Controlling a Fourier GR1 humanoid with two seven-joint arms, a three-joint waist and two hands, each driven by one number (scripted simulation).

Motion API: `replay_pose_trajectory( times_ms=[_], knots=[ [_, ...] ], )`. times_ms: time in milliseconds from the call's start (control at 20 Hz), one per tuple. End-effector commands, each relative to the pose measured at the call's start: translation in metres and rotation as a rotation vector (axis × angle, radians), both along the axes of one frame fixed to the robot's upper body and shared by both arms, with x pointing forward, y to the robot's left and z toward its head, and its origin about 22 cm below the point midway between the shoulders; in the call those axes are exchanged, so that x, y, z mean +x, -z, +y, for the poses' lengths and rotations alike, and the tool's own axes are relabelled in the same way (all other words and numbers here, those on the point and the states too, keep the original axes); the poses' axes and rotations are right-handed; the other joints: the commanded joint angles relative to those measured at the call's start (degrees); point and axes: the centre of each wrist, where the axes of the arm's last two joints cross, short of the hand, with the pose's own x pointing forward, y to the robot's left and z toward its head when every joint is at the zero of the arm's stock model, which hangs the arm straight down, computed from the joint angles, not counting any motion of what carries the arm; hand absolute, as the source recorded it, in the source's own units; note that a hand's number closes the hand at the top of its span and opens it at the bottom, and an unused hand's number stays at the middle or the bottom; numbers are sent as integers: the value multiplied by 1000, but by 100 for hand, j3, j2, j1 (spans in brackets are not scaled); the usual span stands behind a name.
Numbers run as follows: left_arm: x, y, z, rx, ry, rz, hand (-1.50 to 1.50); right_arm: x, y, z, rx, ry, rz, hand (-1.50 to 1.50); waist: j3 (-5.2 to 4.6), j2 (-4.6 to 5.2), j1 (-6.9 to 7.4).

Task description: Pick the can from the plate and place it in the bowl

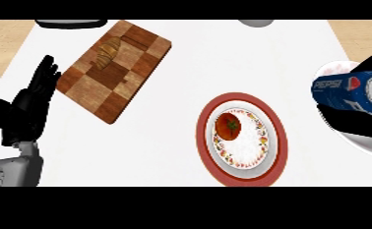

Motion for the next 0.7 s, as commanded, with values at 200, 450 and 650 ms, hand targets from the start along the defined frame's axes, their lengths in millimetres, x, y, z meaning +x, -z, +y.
replay_pose_trajectory(
  times_ms=[200,450,650],
  knots=[
    [-1,-10,-14,-6,18,2,0,23,18,-73,126,28,-24,150,6,16,48],
    [8,-21,-10,0,13,-1,0,53,38,-129,148,27,-24,150,9,26,83],
    [8,-9,0,-1,18,-9,0,70,61,-153,129,17,-11,150,5,29,83]
  ],
)
